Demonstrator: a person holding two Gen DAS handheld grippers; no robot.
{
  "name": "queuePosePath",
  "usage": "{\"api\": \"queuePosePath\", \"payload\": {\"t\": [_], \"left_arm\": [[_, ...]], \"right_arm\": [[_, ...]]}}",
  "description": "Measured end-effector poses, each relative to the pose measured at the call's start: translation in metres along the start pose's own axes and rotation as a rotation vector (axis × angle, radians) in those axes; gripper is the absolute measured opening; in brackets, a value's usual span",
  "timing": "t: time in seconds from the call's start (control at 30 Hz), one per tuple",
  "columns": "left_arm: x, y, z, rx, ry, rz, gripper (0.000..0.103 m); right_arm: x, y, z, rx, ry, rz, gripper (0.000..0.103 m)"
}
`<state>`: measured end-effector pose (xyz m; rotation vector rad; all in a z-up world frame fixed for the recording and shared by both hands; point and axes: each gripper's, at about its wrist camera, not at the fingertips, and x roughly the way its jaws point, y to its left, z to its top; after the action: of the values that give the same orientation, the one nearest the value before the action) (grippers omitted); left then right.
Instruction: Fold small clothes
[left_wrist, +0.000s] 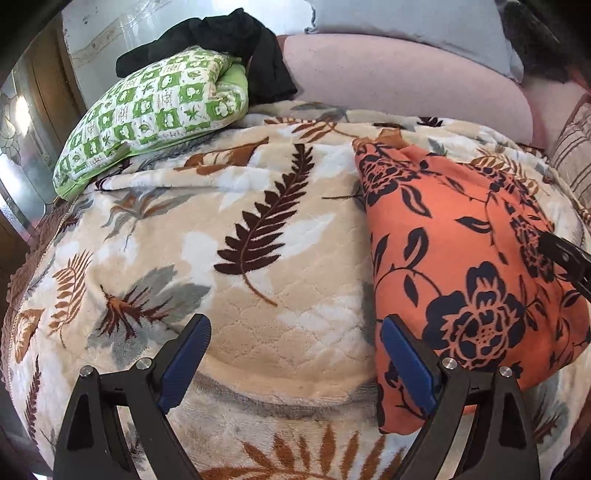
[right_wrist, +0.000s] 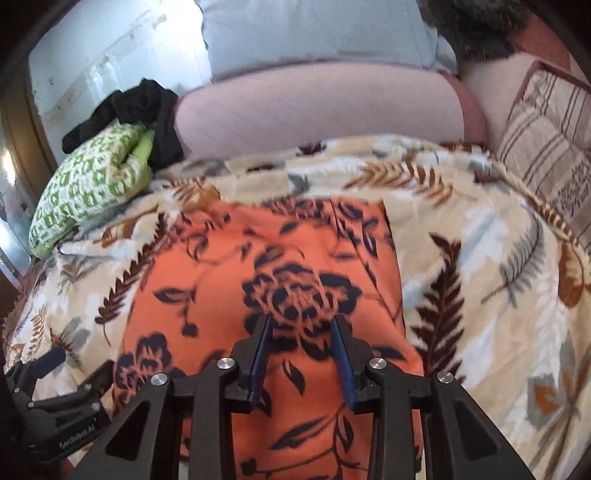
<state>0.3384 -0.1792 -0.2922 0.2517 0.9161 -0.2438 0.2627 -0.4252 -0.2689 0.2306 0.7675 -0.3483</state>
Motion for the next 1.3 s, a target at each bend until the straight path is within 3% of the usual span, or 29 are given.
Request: {"api": "queuePosePath", "payload": {"t": [0.07,0.17,0.6,1.3], "left_arm": [[0.001,-0.004,-0.002,0.032,0.0,0.006,0.094],[0.006,-0.01,-0.006,0.087,0.001,0.035,0.094],[-0.012,0.004,0.003,0.016,-0.053,0.008,0.094],[-0.016,-0.009,0.007,-0.003,-0.083,-0.008,0.094]], "right_arm": [[0.009,-0.002,0.005,0.015,0.023,-0.009,0.036],[0.038,-0.015,0.002,0.084,0.126,0.0,0.037],[-0.004,0.007,0.008,0.036,-0.007,0.044,0.037],[-0.015,-0.025,0.004,0.071,0.003,0.026,0.037]]}}
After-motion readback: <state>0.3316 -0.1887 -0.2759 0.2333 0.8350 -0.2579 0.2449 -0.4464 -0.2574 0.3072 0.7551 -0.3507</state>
